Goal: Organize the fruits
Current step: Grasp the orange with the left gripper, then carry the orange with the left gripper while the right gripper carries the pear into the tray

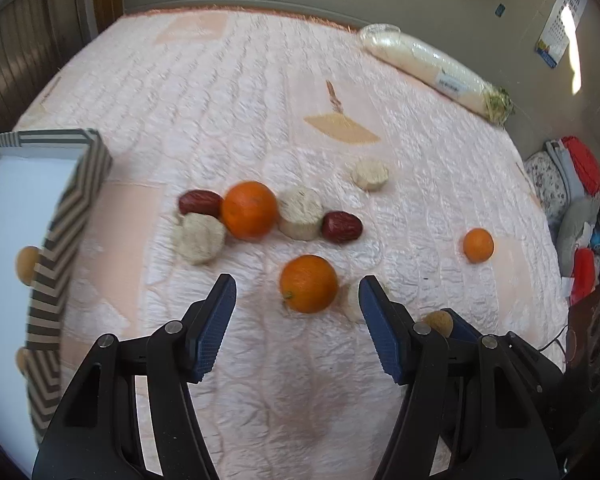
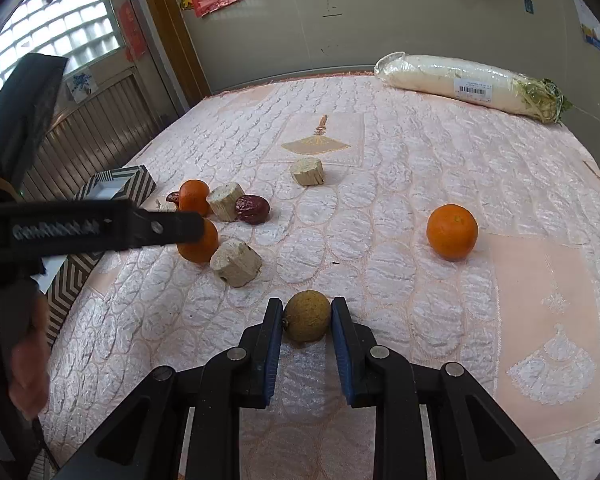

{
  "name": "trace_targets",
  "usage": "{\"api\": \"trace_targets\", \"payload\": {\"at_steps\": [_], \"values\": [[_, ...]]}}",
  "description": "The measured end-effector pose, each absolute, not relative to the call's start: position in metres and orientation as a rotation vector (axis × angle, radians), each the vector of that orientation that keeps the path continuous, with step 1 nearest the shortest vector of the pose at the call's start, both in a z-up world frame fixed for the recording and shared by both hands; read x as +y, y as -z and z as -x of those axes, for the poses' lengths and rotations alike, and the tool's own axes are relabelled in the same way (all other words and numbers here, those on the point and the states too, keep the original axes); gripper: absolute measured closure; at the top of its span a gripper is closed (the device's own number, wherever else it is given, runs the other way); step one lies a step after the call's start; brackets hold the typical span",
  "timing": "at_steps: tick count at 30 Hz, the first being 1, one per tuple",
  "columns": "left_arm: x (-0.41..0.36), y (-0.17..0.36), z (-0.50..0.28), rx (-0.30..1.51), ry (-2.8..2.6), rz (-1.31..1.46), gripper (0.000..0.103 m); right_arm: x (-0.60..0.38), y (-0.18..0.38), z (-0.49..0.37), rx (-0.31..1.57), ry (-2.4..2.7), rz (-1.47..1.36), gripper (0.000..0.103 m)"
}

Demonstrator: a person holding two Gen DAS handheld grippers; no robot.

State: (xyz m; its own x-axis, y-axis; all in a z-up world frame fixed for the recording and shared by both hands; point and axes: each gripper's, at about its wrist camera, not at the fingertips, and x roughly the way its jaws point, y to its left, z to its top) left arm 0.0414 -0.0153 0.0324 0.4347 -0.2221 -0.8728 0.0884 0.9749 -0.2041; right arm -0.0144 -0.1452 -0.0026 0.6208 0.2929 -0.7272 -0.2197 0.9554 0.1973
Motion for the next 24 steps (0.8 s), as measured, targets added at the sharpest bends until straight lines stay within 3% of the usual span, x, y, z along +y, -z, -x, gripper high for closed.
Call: {"api": "trace_targets", "payload": {"at_steps": [6,9,10,24], "values": [[-0.022,-0.024,-0.050,1.108,0.175,0.115,0.040,-0.145,0.003,0.015,0.851,-0.295,-0.091,0.080],[-0.021,-0.026,-0.049,1.087,0.169,0.096,0.068,-0.143,0.001,0.016,0.843,-0.283,-0.079,0.080],[-0.020,-0.025,-0.049,1.093,0.170,0.095,0.071,-0.142,0.001,0.017,0.842,-0.281,-0.074,0.080],[0.010,-0.044,-0.011,1.037,0.174,0.099,0.072,-0.132,-0.008,0.031,0.823,-0.280,-0.088,0.080]]}}
